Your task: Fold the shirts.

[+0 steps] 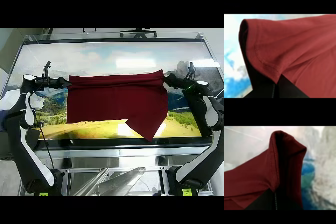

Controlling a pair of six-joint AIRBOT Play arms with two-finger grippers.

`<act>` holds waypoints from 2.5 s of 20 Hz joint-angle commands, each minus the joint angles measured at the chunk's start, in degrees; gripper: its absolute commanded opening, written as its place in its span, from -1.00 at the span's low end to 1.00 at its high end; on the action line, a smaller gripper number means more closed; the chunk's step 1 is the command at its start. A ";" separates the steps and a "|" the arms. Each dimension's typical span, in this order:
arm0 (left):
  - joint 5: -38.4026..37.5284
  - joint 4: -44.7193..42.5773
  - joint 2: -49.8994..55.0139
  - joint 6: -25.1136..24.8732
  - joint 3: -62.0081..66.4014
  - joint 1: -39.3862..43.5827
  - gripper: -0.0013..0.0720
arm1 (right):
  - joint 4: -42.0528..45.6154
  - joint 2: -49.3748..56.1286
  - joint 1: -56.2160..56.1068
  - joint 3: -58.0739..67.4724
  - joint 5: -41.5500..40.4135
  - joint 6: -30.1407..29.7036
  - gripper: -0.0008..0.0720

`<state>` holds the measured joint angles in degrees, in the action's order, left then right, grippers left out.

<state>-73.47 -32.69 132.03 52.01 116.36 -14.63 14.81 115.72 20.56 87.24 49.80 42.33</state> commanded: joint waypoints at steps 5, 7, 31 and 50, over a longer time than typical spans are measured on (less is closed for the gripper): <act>-0.55 -2.16 0.04 -0.11 -0.02 0.92 -0.93 | 4.76 0.02 -0.11 0.02 1.14 0.79 -0.93; -3.21 -2.10 -0.02 0.15 -0.02 0.70 -0.82 | 4.68 -0.02 0.07 0.07 1.49 0.79 -0.53; -5.09 -18.80 -31.12 9.25 -55.63 -5.75 -0.18 | 23.58 -40.15 14.95 -34.34 22.21 8.55 -0.85; -5.25 -17.31 -31.12 9.14 -50.07 4.57 -0.97 | 25.46 -40.59 16.70 -57.07 15.04 13.20 0.17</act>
<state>-77.62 -50.57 100.97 60.99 67.20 -9.74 40.32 73.76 37.82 32.95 67.77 55.53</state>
